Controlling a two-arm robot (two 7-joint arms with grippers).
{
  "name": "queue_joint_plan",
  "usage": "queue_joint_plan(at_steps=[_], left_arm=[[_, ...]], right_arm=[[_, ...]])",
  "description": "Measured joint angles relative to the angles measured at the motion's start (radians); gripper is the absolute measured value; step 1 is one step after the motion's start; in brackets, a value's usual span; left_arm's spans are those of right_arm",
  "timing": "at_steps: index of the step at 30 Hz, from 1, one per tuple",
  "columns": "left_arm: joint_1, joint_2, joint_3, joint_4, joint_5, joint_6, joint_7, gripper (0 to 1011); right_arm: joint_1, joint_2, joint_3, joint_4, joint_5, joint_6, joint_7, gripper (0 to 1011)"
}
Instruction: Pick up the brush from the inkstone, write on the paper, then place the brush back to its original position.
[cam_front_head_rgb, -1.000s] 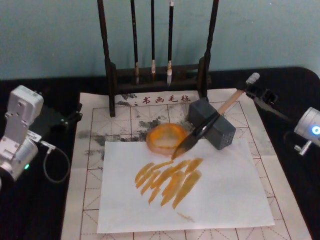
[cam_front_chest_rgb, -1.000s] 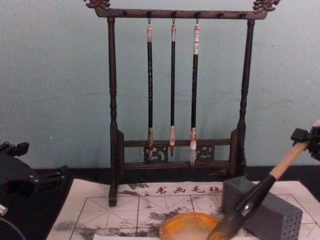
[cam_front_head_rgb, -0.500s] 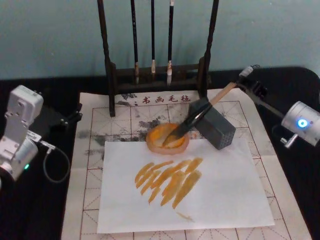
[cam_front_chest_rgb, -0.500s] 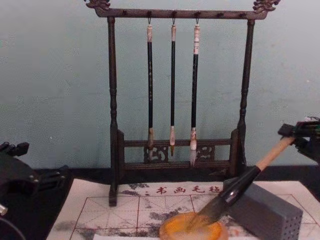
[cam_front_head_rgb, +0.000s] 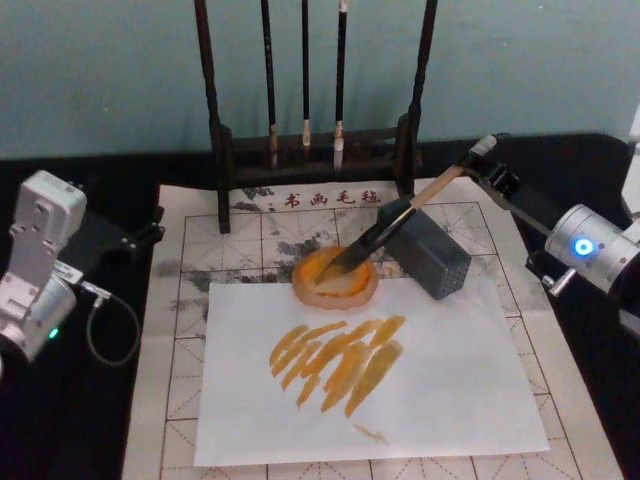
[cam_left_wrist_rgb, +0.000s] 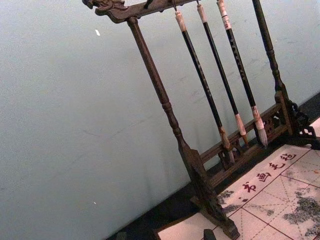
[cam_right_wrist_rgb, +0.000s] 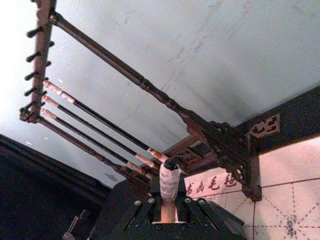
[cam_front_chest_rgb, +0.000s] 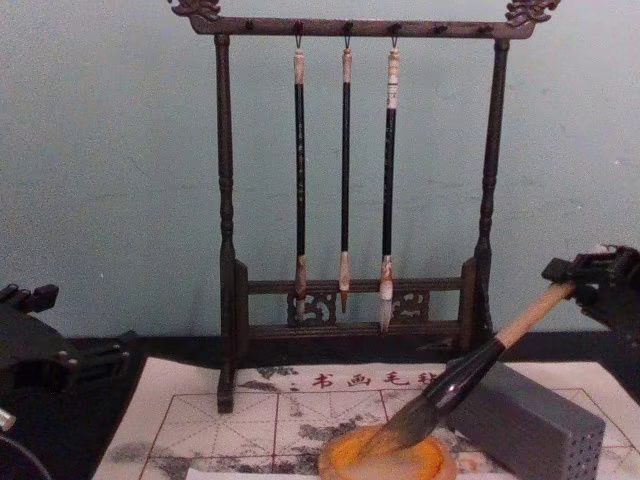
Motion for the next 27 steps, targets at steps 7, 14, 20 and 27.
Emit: queue_joint_plan(at_steps=[7,14,20,27], left_arm=[[0.000,0.000,0.000,0.000,0.000,0.000,0.000,1001],[0.000,0.000,0.000,0.000,0.000,0.000,0.000,1001],[0.000,0.000,0.000,0.000,0.000,0.000,0.000,1001],[0.000,0.000,0.000,0.000,0.000,0.000,0.000,1001]], right_arm=[[-0.001,-0.019,0.000,0.013,-0.015,-0.002,-0.014,185],[0.001,-0.035,0.002,0.028,-0.032,-0.002,-0.021,185],[0.001,-0.040,0.005,0.032,-0.038,0.006,-0.021,185],[-0.001,-0.045,0.007,0.037,-0.047,0.010,-0.021,185]])
